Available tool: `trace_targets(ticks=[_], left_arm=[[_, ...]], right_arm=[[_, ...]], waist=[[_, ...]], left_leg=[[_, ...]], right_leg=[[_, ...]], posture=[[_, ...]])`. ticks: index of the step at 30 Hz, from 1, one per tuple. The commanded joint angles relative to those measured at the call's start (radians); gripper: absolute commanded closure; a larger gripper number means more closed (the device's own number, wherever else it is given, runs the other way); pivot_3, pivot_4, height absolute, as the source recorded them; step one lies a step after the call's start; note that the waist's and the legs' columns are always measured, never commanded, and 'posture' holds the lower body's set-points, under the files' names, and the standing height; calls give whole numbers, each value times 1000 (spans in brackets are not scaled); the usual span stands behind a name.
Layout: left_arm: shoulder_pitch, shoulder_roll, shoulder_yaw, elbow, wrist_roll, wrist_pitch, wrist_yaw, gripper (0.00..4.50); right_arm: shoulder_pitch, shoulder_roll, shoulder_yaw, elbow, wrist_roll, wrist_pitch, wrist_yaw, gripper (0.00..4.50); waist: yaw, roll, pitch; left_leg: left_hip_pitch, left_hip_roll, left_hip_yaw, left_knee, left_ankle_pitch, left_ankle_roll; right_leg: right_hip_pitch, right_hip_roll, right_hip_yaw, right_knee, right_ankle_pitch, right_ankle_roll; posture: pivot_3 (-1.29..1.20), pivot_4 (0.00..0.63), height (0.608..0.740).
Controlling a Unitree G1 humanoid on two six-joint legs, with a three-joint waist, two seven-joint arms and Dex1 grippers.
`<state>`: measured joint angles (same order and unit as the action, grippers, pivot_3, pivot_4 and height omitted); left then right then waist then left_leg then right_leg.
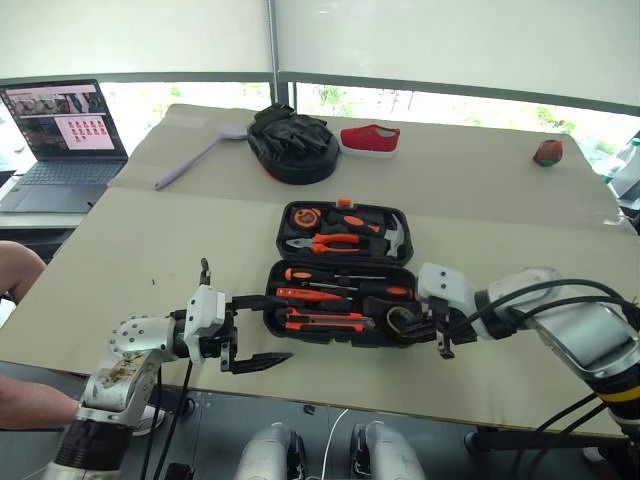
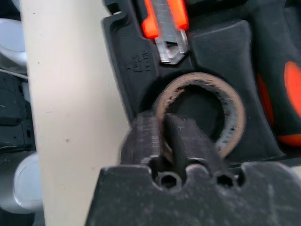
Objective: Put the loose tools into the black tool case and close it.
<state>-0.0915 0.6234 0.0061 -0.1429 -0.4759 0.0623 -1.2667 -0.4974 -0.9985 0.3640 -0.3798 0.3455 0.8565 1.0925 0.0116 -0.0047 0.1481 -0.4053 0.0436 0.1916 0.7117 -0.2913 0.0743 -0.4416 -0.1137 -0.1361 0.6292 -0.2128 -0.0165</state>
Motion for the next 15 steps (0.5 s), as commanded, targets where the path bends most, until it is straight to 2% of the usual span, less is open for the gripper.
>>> trace_targets(ticks=[1,5,7,10,11,12,13,15], left_arm=[[4,23,44,-5,-7,1,25,0],[-12,59,109,94,16,17,82,0],[-31,70,125,138,20,21,101,0],[-100,65,141,210,43,62,189,0],[-135,56,143,238,56,85,235,549],[-164,47,143,262,66,100,268,704],[-193,38,137,282,79,109,293,1200],[-260,20,100,327,123,138,340,1884]], right_arm=[[-16,0,-1,-7,4,-34,59,2202],[-51,3,-130,36,151,-58,201,850],[-57,1,-190,88,186,-66,223,850],[-52,26,-262,201,166,-132,189,850],[-46,47,-285,255,147,-169,160,1093],[-44,65,-297,301,121,-201,126,1359],[-35,71,-292,342,82,-252,112,1622],[-22,97,-263,450,-48,-422,31,2278]], waist=[[-1,0,0],[-2,0,0],[-2,0,1],[1,0,1],[3,0,1],[4,0,1],[3,0,1],[3,0,1]], left_leg=[[0,0,0,0,0,0],[0,1,0,-1,1,1],[-1,1,0,-1,5,9],[-1,1,0,-1,4,8],[-1,1,0,-1,3,5],[-1,1,0,0,0,0],[-1,0,0,0,0,0],[-1,0,1,0,0,0]], right_leg=[[0,0,0,0,0,0],[-1,1,-1,0,1,-4],[-1,2,-1,0,3,-7],[0,1,-2,-1,2,-5],[0,1,-2,-1,1,-1],[0,0,-2,-1,1,0],[1,0,-2,-1,1,1],[1,0,-1,0,3,2]], posture=[[0,150,740],[0,150,740],[0,150,740],[0,150,740],[0,150,740],[0,150,740],[0,150,740],[0,150,740]])
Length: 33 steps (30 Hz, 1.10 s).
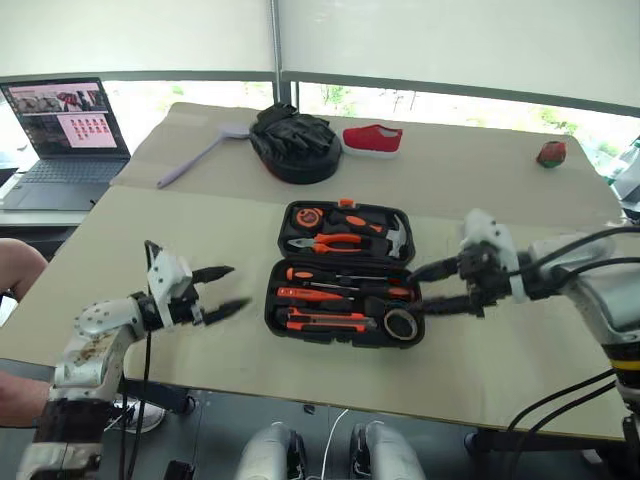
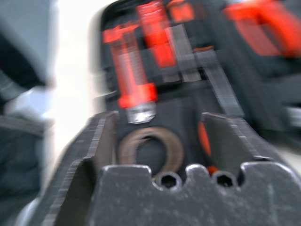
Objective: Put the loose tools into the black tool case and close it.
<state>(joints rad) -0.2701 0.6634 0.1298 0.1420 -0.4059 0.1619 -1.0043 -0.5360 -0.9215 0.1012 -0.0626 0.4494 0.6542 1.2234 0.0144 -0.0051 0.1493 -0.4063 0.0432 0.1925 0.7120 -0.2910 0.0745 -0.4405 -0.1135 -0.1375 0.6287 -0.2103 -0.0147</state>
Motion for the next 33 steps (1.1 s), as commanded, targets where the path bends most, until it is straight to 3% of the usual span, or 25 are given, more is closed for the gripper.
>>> trace_targets(ticks=[1,5,7,18,23,28,33], left_arm=[[-116,-32,-45,68,81,49,100,2294],[-233,-59,-120,183,174,55,130,3764],[-286,-86,-149,239,203,68,148,4399],[-339,-147,-257,302,261,36,37,4399],[-283,-142,-263,208,241,53,-26,4399],[-135,-61,-235,-15,202,183,-47,4399],[-57,-20,-169,-102,179,240,-1,4399]], right_arm=[[16,51,1,190,-196,-298,-150,2663],[-12,152,23,371,-333,-479,-305,4035],[-17,201,39,411,-360,-531,-322,4500],[36,314,57,278,-325,-515,-248,4500],[119,299,44,119,-292,-425,-226,4500],[238,249,6,-55,-268,-328,-232,4500],[325,220,-81,-160,-177,-199,-245,4500]], waist=[[-1,0,0],[-13,0,0],[-23,0,0],[-35,0,0],[-32,0,0],[-29,0,0],[-29,0,0]], left_leg=[[0,0,1,0,0,0],[2,-1,7,-1,8,7],[2,-1,9,-2,10,6],[6,3,12,-4,13,1],[6,2,13,-4,13,2],[1,2,13,-4,13,2],[2,2,13,-5,13,2]], right_leg=[[1,0,0,0,0,0],[-1,7,-2,3,0,1],[-2,9,-1,4,0,1],[-3,16,11,6,-1,-1],[-7,7,14,13,-1,-7],[-15,7,14,18,-2,-12],[-15,7,14,18,-7,-6]], posture=[[0,150,740],[0,150,740],[0,150,740],[0,150,740],[0,150,740],[0,150,740],[0,150,740]])
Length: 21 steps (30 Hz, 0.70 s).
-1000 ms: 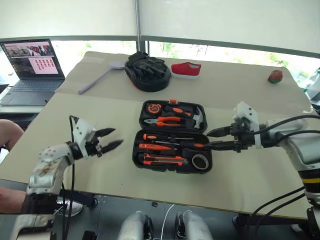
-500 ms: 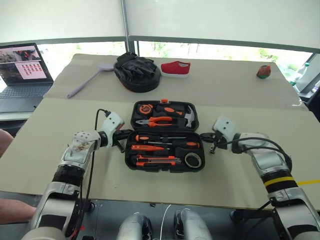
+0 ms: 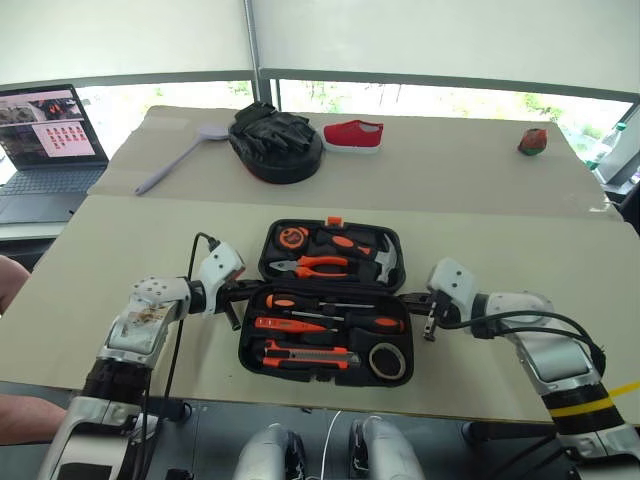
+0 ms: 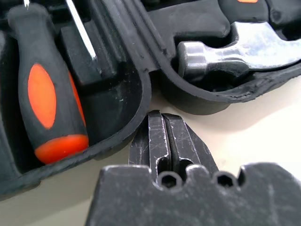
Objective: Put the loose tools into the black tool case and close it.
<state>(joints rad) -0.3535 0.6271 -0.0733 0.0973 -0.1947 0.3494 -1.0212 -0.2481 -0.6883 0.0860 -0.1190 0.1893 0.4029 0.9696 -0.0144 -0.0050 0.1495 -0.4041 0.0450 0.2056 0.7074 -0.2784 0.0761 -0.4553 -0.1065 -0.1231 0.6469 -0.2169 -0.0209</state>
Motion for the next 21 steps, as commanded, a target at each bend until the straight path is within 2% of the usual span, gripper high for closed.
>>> trace_targets(ticks=[1,4,6,7,9,11,14,17,18,21], left_arm=[[30,26,45,-68,-39,86,23,4399],[13,89,20,-105,-15,245,42,4399],[-29,161,-32,-95,69,328,81,3890],[-48,172,-28,-88,58,363,82,3654],[-92,164,21,-70,-24,419,56,2895],[-154,161,56,-43,-88,495,26,2218],[-274,178,25,-20,-136,742,23,1057],[-336,148,7,9,-143,806,61,29],[-351,123,12,22,-138,811,91,0],[-390,66,19,59,-127,819,164,0]], right_arm=[[50,-14,-87,-111,102,53,10,4500],[46,-23,-152,-104,136,105,-22,4500],[43,-69,-178,-93,162,160,0,3913],[40,-86,-186,-94,180,192,10,3658],[27,-120,-196,-94,194,190,34,2988],[-18,-137,-204,-90,168,224,-28,2360],[-204,-92,-219,-97,285,568,-137,1259],[-312,-84,-174,-71,303,758,-185,284],[-336,-87,-151,-58,312,815,-185,26],[-407,-68,-70,8,267,866,-234,26]], waist=[[1,0,0],[1,-1,0],[1,-1,1],[2,-1,1],[0,-1,1],[-1,-2,1],[-3,-4,2],[0,-4,2],[2,-4,2],[7,-4,2]], left_leg=[[0,0,0,0,0,0],[0,0,-1,0,0,0],[1,0,-1,0,-1,-5],[1,0,-1,0,-1,-7],[2,0,-1,0,-1,-8],[1,1,-1,-1,0,-7],[-1,1,-1,-1,5,-2],[-1,1,-1,-1,5,-2],[-1,1,-2,-1,5,-2],[-2,-1,-2,-1,5,-2]], right_leg=[[0,-1,0,0,0,0],[0,-1,0,0,0,0],[1,-1,0,0,2,0],[0,-2,0,0,3,-1],[0,-1,1,1,4,-2],[0,-1,1,1,4,-2],[-2,0,0,1,4,-2],[-2,1,0,2,4,-3],[-2,1,0,1,4,-4],[-1,2,-1,1,7,-9]], posture=[[0,150,740],[0,150,740],[0,150,740],[0,150,740],[0,150,740],[0,150,740],[0,150,740],[0,150,740],[0,150,740],[0,150,740]])
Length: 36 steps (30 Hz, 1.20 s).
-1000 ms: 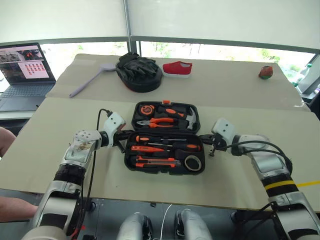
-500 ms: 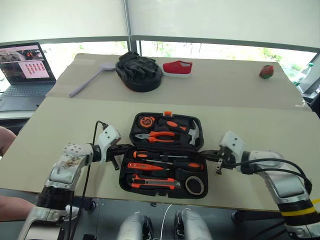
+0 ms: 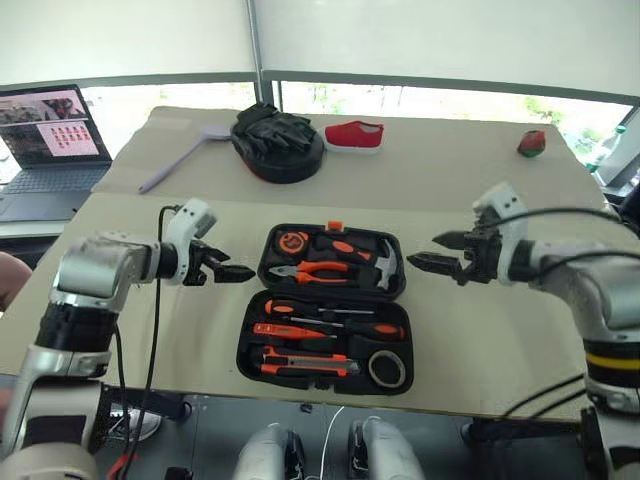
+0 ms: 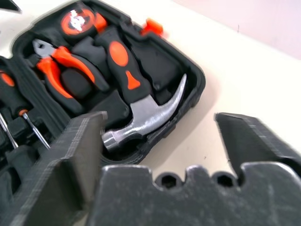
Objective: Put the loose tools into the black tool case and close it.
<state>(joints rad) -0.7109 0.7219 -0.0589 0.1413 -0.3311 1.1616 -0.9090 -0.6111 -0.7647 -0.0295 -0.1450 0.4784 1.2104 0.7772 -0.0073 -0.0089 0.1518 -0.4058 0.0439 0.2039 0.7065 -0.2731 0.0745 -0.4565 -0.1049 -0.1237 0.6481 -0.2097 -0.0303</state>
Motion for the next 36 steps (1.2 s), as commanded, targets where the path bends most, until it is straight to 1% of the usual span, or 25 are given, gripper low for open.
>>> trace_targets(ticks=[1,4,6,9,12,13,14,15,19,20,23,24,25,26,27,28,29,30,32,33,34,36], left_arm=[[-39,-37,-4,20,11,3,60,0],[-50,-65,-28,32,20,0,87,0],[-59,-89,-32,55,32,-11,119,0],[-74,-133,-29,85,35,-21,157,0],[-70,-138,-35,83,29,-12,162,0],[-68,-135,-38,83,29,-13,161,543],[-68,-135,-31,88,24,-8,163,786],[-68,-133,-24,96,21,-9,162,1218],[-73,-134,-1,127,16,-23,172,2641],[-75,-138,10,134,13,-25,182,2926],[-79,-160,50,148,20,-78,240,3974],[-77,-165,57,149,22,-90,252,4284],[-65,-178,89,137,-3,-106,246,4471],[-43,-183,115,114,-29,-131,226,4471],[-8,-190,143,76,-54,-201,187,4471],[18,-194,160,48,-71,-253,161,4471],[42,-200,183,23,-93,-289,142,4471],[63,-203,200,2,-107,-306,138,4471],[129,-221,259,-41,-129,-435,125,4471],[177,-228,291,-70,-137,-518,108,4471],[210,-232,312,-88,-144,-574,96,4471],[281,-263,373,-132,-182,-677,86,4471]], right_arm=[[-69,23,59,60,-32,67,-59,26],[-130,53,100,122,-39,116,-82,26],[-151,81,87,150,-30,149,-100,26],[-159,68,130,180,-51,149,-106,769],[-166,62,150,208,-40,194,-100,1845],[-171,64,153,222,-42,199,-102,2199],[-177,70,150,239,-43,204,-108,2506],[-183,77,149,263,-46,205,-113,2840],[-187,75,183,335,-67,177,-109,4162],[-184,69,200,342,-73,164,-100,4447],[-184,63,220,363,-78,140,-82,4500],[-183,63,222,365,-77,136,-79,4500],[-177,68,202,355,-68,98,-68,4500],[-161,82,160,329,-56,4,-51,4500],[-128,70,152,282,-80,-150,-24,4500],[-102,59,149,249,-101,-259,-4,4500],[-67,46,149,216,-130,-403,23,4500],[-38,37,146,193,-147,-490,37,4500],[24,38,104,153,-177,-679,37,4500],[71,33,84,137,-206,-822,40,4500],[104,30,72,129,-229,-926,43,4500],[189,23,48,148,-304,-1192,19,4500]], waist=[[-1,-1,1],[-6,-2,1],[-7,-2,1],[-3,-2,1],[-5,-2,1],[-6,-2,1],[-6,-2,1],[-6,-2,1],[-5,-2,1],[-5,-2,0],[-5,-3,0],[-5,-3,0],[-6,-3,0],[-7,-3,0],[-7,-3,0],[-9,-3,0],[-12,-3,0],[-11,-3,0],[-10,-3,0],[-10,-3,0],[-9,-3,0],[-8,-4,0]], left_leg=[[-1,-1,0,0,0,0],[-2,-2,1,0,0,1],[-2,-2,1,0,0,1],[0,-2,1,0,1,0],[0,-2,1,0,1,0],[0,-2,1,0,1,0],[0,-2,1,0,1,0],[1,-2,1,0,1,0],[2,-2,1,0,1,0],[3,-2,1,0,1,0],[7,-2,1,0,-1,-3],[8,-2,1,0,-3,-7],[8,-2,0,0,-3,-8],[9,-2,0,0,-3,-8],[8,-2,0,0,-3,-8],[8,-2,0,0,-3,-8],[8,-2,0,0,-3,-8],[7,-2,1,-1,-3,-9],[2,-2,2,-1,-2,-9],[1,-3,4,-2,1,-8],[0,-3,4,-2,3,-4],[1,-3,5,-4,5,-1]], right_leg=[[-1,1,0,0,0,0],[-1,1,0,0,0,1],[-1,1,0,0,0,1],[0,1,0,1,0,1],[0,0,0,1,1,1],[0,-1,0,1,1,1],[0,-1,0,1,1,2],[1,-1,1,1,1,2],[2,-2,0,1,1,2],[2,-2,0,1,1,2],[8,-4,0,0,1,3],[9,-7,0,0,0,6],[9,-7,0,-1,0,8],[10,-7,0,0,1,8],[10,-7,0,-1,1,8],[10,-7,0,-1,1,8],[9,-7,1,-1,1,8],[7,-7,1,0,1,8],[0,-6,1,0,1,8],[-1,-6,1,0,2,7],[-1,-5,1,0,5,3],[-1,-3,0,-1,5,2]], posture=[[0,150,740],[0,150,740],[0,150,740],[0,150,740],[0,150,740],[0,150,740],[0,150,740],[0,150,740],[0,150,740],[0,150,740],[0,150,740],[0,150,740],[0,150,740],[0,150,740],[0,150,740],[0,150,740],[0,150,740],[0,150,740],[0,150,740],[0,150,740],[0,150,740],[0,150,740]])
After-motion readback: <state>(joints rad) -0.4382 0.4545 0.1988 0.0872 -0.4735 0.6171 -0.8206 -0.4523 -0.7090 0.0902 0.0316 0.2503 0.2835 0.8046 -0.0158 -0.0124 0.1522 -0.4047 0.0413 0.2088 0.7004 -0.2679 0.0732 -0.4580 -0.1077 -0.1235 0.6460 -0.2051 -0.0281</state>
